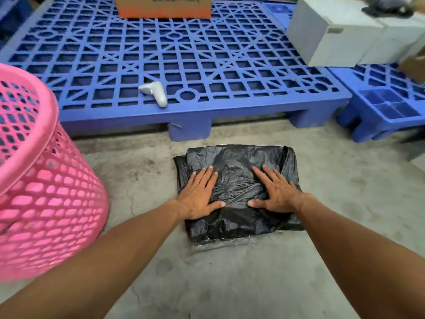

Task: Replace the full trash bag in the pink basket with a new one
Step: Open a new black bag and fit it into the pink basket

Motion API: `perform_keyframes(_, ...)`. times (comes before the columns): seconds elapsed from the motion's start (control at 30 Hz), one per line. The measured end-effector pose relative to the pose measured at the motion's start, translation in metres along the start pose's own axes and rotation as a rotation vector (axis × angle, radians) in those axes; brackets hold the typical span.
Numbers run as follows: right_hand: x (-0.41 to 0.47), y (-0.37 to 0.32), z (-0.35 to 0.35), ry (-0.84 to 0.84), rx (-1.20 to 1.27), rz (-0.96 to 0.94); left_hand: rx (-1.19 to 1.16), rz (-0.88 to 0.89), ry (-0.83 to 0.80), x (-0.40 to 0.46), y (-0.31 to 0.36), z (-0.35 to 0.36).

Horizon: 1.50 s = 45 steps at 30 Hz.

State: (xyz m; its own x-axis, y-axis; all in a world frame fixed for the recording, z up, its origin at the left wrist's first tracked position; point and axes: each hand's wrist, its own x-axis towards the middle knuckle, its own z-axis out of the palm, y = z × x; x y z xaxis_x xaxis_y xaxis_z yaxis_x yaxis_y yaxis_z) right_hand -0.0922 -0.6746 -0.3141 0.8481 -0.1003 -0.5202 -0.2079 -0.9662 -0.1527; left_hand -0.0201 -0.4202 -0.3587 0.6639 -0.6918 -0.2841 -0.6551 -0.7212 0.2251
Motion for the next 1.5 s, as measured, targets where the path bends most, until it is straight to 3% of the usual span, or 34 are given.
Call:
perform_keyframes(0.13, 0.007, -0.004, 0.012, 0.053, 0.092, -0.047, -0.086, 0.026, 0.087, 0.001, -0.005, -0.003)
perform_keyframes(0.23, 0.009, -0.007, 0.017, 0.195, 0.199, -0.028, -0.229, 0.019, 0.183, 0.001, -0.004, -0.003)
perform_keyframes(0.43, 0.003, -0.020, 0.003, 0.319, 0.086, 0.009, -0.371, -0.137, 0.284, -0.002, 0.007, -0.027)
perform_keyframes(0.73, -0.029, -0.057, -0.058, 0.440, 0.024, -0.042, -0.371, -0.131, 0.397, -0.029, -0.001, -0.099)
perform_keyframes(0.9, -0.049, -0.087, -0.107, 0.546, 0.033, -0.064, -0.375, -0.127, 0.546, -0.049, -0.013, -0.155)
perform_keyframes(1.23, -0.088, -0.163, -0.220, 0.832, 0.000, -0.277, -0.338, -0.113, 0.845, -0.112, -0.047, -0.280)
perform_keyframes(1.5, -0.101, -0.258, -0.269, 0.843, -0.016, -0.522, -0.314, -0.224, 1.010, -0.201, -0.097, -0.327)
